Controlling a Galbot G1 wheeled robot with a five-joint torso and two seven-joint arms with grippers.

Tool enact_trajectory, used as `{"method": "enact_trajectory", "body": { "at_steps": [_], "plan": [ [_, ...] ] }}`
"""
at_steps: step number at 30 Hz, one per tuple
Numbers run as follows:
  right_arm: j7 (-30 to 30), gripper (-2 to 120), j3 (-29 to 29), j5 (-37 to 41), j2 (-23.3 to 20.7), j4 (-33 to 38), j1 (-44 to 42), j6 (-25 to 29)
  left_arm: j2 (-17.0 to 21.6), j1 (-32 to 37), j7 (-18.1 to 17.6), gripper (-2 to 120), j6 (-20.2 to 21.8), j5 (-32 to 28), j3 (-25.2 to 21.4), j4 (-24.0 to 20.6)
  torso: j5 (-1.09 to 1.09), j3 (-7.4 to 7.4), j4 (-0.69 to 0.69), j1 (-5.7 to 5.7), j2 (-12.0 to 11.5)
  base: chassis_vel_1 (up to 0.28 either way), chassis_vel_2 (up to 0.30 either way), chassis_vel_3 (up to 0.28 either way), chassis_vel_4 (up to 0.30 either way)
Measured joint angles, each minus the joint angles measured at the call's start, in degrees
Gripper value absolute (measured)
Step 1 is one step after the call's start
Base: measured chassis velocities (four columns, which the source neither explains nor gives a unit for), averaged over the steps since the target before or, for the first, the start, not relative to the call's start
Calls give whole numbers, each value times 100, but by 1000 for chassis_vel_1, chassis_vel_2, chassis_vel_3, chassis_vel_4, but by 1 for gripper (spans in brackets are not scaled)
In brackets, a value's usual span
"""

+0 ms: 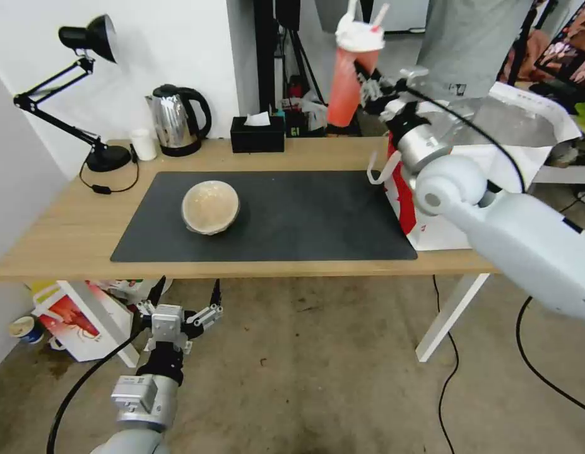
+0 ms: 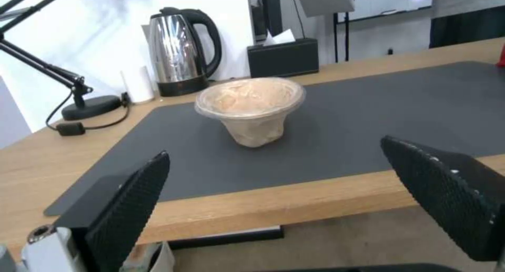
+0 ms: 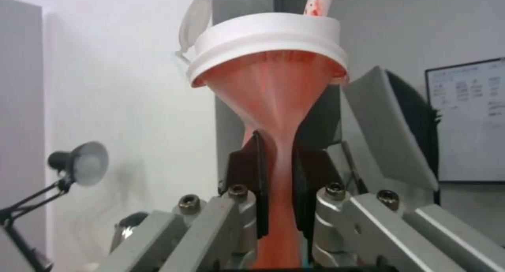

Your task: Pick up the trash from the table and place it into the takeout bag.

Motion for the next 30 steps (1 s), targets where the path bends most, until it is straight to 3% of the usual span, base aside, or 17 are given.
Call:
{"method": "enact_trajectory", "body": {
  "at_steps": [16,30],
  "plan": [
    [-5,8,554,76,-346,67,-198,11,0,0,0,100,0,0,0,0,0,0,0,0,0,0,0,0,0],
    [35,6,649,-93,-568,-124,-232,7,0,0,0,100,0,0,0,0,1,0,0,0,0,0,0,0,0]
  ]
}}
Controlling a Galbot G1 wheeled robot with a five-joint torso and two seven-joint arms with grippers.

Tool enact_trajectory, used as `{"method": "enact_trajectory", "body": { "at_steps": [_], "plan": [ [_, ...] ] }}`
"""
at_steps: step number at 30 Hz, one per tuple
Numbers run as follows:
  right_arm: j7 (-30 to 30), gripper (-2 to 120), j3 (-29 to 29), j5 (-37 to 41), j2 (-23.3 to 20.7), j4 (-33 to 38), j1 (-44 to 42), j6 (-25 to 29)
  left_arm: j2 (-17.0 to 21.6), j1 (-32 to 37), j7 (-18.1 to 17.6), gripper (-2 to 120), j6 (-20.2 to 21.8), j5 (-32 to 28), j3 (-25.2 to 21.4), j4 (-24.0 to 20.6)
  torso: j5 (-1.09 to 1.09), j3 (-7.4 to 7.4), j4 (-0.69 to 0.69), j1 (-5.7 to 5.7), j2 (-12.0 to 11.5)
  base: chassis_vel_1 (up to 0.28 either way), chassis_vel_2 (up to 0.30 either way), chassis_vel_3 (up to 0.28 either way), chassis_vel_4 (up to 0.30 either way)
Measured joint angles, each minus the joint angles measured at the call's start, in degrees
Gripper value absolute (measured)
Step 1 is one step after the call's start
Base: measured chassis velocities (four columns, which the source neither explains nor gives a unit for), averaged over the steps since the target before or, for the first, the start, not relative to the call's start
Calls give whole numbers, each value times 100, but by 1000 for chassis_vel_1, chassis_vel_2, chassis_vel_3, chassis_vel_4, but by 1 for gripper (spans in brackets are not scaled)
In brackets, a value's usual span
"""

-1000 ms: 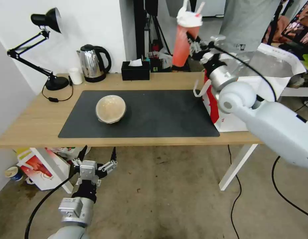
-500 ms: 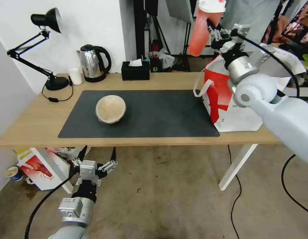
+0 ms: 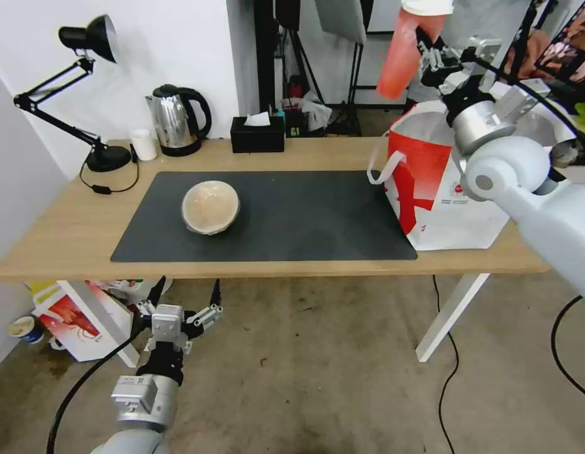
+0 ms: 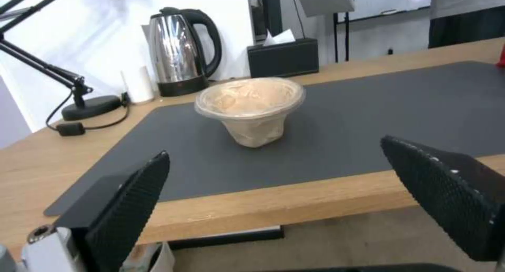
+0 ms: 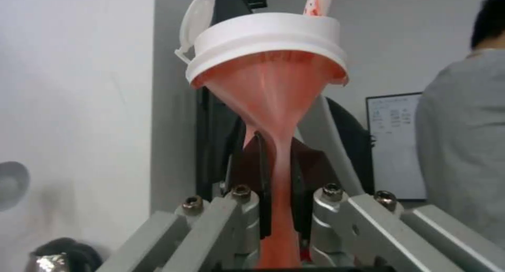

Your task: Pick up the trash from the table and place it into the takeout bag.

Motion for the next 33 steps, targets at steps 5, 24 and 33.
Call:
{"method": "enact_trajectory", "body": {
  "at_steps": [5,24,33],
  "plan": [
    [-8,6,56,-41,-38,-158,-76,2,0,0,0,100,0,0,0,0,0,0,1,0,0,0,0,0,0],
    [-29,6,183,-317,-401,-553,-179,-29,0,0,0,100,0,0,0,0,0,0,0,0,0,0,0,0,0],
    [-25,6,171,-612,-499,-868,-119,-93,0,0,0,100,0,0,0,0,0,0,0,0,0,0,0,0,0]
  ]
}}
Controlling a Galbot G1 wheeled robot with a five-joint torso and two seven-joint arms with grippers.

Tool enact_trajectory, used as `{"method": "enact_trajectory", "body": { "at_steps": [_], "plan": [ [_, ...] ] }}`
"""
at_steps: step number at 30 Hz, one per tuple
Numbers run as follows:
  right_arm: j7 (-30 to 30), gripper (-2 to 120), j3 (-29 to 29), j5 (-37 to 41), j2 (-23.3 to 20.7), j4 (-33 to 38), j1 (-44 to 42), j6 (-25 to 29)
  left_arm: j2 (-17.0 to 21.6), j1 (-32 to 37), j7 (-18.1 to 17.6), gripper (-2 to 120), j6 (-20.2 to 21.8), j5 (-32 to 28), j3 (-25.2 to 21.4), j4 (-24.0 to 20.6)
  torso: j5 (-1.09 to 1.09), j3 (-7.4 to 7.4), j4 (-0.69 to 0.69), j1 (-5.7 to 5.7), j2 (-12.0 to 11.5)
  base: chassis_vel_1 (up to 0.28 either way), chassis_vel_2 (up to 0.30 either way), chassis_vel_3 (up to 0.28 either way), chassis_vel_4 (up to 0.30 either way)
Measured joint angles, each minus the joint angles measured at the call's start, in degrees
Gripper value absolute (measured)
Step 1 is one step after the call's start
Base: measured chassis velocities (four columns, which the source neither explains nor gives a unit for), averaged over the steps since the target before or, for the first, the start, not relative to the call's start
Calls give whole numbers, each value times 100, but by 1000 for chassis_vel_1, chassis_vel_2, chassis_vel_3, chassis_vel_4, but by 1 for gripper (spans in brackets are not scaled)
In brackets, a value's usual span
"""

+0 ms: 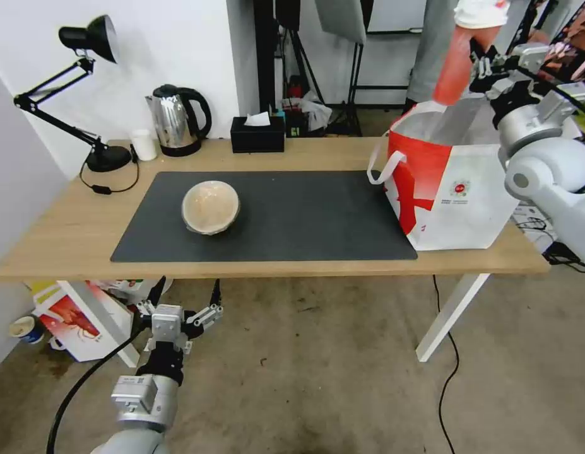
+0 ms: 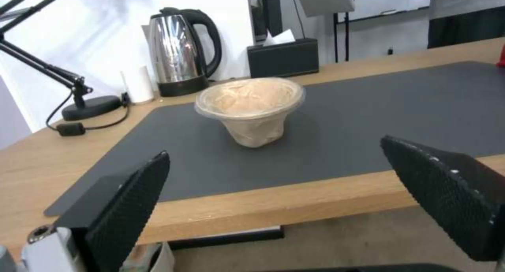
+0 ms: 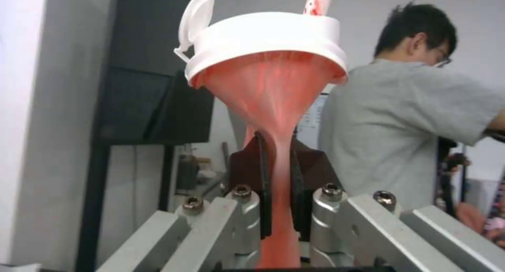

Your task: Pick up the trash from the table and place it into the takeout bag.

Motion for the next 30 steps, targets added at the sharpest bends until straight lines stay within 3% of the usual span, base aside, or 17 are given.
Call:
{"method": "enact_trajectory", "body": {
  "at_steps": [20,30],
  "plan": [
    [88,6,-32,-632,273,-489,-29,-72,0,0,0,100,0,0,0,0,0,0,0,0,0,0,0,0,0],
    [230,39,-45,-683,312,-404,-30,-254,0,0,0,100,0,0,0,0,0,0,0,0,0,0,0,0,0]
  ]
}}
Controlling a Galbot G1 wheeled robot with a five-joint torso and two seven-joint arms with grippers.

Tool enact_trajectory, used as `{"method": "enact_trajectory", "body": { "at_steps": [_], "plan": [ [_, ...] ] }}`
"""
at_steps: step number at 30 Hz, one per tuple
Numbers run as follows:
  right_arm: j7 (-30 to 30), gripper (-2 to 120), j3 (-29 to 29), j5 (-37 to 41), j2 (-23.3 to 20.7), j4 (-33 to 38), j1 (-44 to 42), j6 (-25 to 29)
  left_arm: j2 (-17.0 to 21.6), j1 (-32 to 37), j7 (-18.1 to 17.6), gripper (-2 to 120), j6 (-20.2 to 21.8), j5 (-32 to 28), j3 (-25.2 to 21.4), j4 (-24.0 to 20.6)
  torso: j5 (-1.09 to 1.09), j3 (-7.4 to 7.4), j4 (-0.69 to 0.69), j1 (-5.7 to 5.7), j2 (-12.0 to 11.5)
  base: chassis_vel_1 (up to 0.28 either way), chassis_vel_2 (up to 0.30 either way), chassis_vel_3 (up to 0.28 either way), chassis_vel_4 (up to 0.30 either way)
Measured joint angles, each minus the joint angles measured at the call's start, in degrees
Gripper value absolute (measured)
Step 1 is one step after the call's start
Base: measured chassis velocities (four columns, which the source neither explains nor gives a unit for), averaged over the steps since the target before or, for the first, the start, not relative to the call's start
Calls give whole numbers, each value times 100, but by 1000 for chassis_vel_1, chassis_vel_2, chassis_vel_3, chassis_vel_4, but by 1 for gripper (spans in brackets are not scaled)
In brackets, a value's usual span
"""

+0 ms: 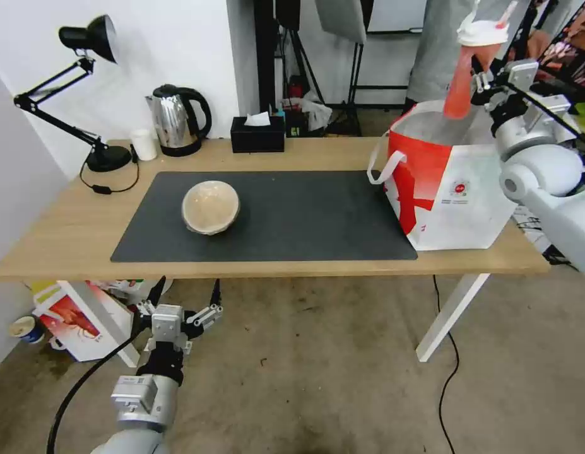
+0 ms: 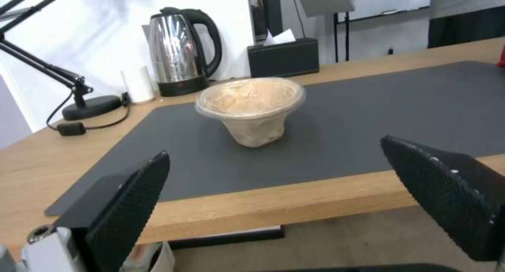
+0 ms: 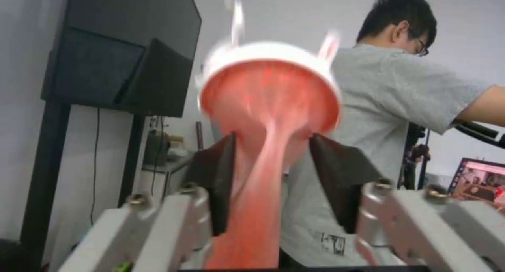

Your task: Pick up the trash from the table and place it into the takeout bag.

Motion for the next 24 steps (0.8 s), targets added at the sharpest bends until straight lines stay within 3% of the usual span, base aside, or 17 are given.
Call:
{"method": "enact_trajectory", "body": {
  "at_steps": [2,4,5,7,9,13,24],
  "plan": [
    [19,44,-3,-9,1,0,19,-17,0,0,0,100,0,0,0,0,0,0,0,0,0,0,0,0,0],
    [215,64,-7,-49,-4,33,66,-151,0,0,0,100,0,0,0,0,0,0,0,0,0,0,0,0,0],
    [215,64,-7,-49,-4,33,66,-151,0,0,0,100,0,0,0,0,0,0,0,0,0,0,0,0,0],
    [306,76,-7,-65,-11,61,75,-216,0,0,0,100,0,0,0,0,0,0,0,0,0,0,0,0,0],
    [333,78,-7,-66,-13,71,77,-240,0,0,0,100,0,0,0,0,0,0,0,0,0,0,0,0,0],
    [469,96,-9,-74,-16,121,97,-363,0,0,0,100,0,0,0,0,0,0,0,0,0,0,0,0,0],
    [516,100,-12,-88,-16,231,74,-391,0,0,0,100,0,0,0,0,0,0,-1,0,0,0,0,0,0]
  ]
}}
